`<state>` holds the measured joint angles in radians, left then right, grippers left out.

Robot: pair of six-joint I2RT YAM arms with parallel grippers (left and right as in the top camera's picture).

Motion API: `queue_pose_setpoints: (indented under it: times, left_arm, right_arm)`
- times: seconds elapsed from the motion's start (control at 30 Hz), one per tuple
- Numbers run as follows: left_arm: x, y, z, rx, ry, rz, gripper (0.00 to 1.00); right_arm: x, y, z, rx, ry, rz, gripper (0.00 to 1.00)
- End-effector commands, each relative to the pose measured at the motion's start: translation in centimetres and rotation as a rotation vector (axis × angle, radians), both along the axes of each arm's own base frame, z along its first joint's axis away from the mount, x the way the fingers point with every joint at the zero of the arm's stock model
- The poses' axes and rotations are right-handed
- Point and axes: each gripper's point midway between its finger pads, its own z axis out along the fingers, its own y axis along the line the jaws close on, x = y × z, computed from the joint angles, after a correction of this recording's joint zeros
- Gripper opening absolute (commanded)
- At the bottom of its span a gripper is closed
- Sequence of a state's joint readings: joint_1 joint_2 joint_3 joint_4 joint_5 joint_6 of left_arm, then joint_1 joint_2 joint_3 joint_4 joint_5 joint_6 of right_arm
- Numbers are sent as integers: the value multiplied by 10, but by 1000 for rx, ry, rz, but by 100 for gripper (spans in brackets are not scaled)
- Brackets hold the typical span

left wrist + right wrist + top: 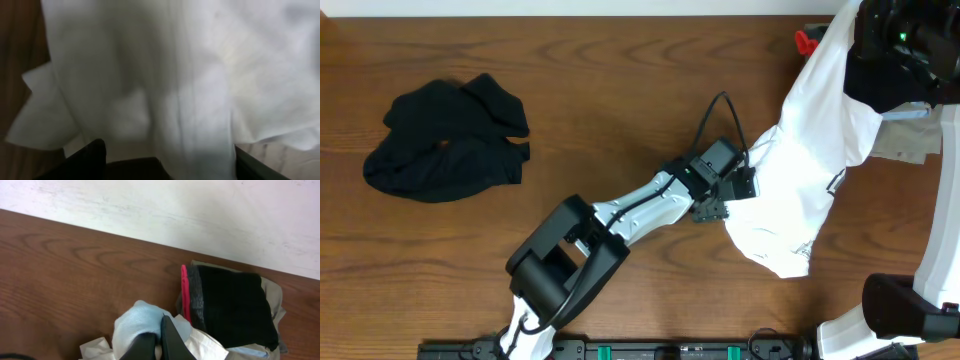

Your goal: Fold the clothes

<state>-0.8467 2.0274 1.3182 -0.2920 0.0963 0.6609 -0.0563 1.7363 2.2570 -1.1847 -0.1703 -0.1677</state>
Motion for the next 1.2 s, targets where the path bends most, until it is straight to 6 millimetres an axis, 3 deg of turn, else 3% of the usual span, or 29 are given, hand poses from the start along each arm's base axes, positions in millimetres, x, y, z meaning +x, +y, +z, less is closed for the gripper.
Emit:
queue_pose_setpoints:
  times: [0.0,0.07,0.33,0.73,1.17]
  left_arm:
    - [3,-8,31,-51,-51,6,71]
    - [3,-8,32,-51,-51,5,71]
    - [2,-9,32,-59,-42,14,51]
    - [-9,-13,28,-83,21,-1,52]
    - [-8,-13,6,-59,40,0,52]
  right_arm:
    - [4,-2,-1,-2,-2,10,4]
    - [4,-2,-2,-2,2,10,4]
    - [4,-2,-2,-2,5,11,4]
    - [2,-2,-4,-1,15,11,4]
    - [2,-2,-5,-1,17,11,3]
